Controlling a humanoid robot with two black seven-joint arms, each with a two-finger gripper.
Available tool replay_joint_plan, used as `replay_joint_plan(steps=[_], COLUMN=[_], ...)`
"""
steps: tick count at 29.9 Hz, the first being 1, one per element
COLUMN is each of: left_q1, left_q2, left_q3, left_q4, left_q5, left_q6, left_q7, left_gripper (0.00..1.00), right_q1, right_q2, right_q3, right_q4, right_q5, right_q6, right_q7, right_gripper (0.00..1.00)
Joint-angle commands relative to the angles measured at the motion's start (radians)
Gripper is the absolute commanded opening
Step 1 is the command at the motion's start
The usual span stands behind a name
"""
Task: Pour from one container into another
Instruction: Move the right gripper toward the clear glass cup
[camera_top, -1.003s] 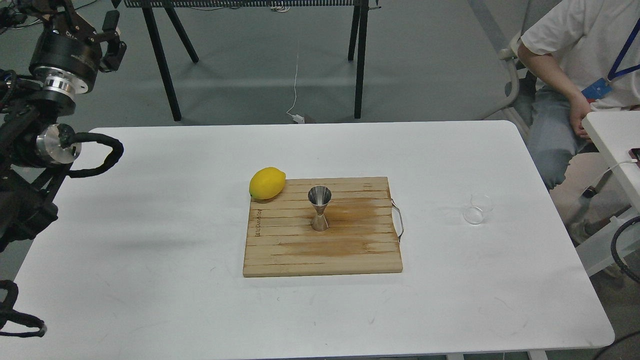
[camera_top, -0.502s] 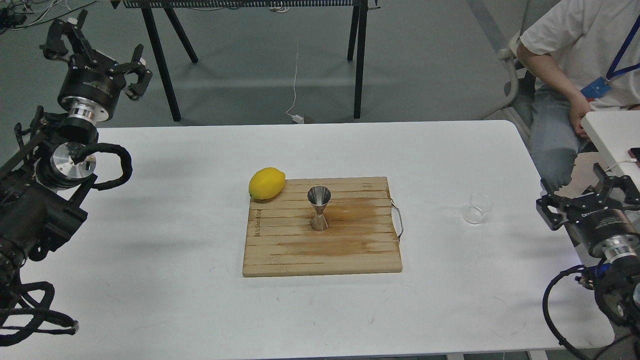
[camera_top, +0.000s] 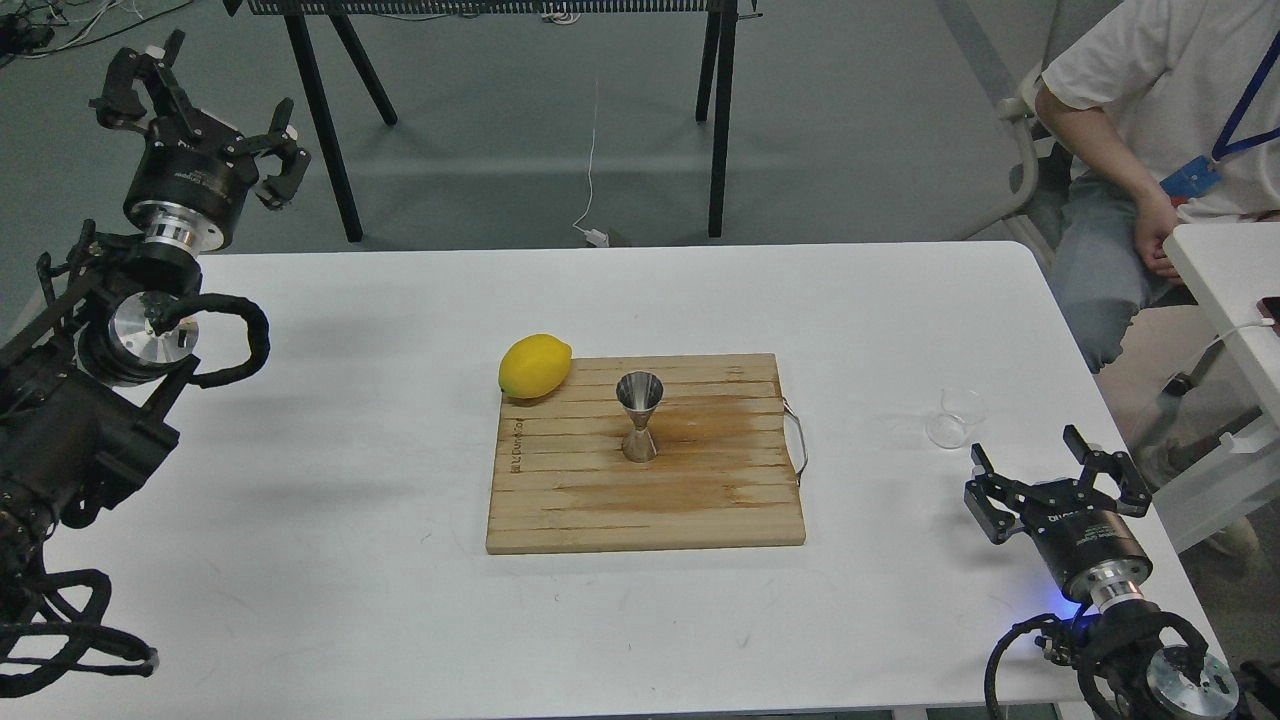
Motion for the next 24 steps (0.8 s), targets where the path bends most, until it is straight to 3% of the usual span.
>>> replay_joint_plan(steps=[1, 11, 20, 24], left_q1=[0.001, 0.001, 0.020, 0.021], left_q2=[0.000, 0.000, 0.000, 0.000], left_q3=[0.000, -0.003, -0.008, -0.005], left_q4=[0.000, 0.000, 0.000, 0.000], left_q5=[0.000, 0.000, 0.000, 0.000], left_q6=[0.001, 0.001, 0.001, 0.003], left_q7=[-0.001, -0.002, -0.007, -0.039], left_gripper=[1.00, 1.00, 1.00, 1.00], right_q1=[0.006, 0.054, 0.095, 0.114], right_q2=[0.026, 0.060, 0.060, 0.063], right_q3=[-0.001, 0.002, 0.016, 0.010], right_q4=[-0.002, 0.000, -0.010, -0.065], right_q5=[0.008, 0.017, 0.014, 0.014], right_q6=[0.000, -0.010, -0.215, -0.242], right_q7=[-0.007, -0.006, -0.003, -0.004], right_gripper=[0.99, 0.99, 1.00, 1.00])
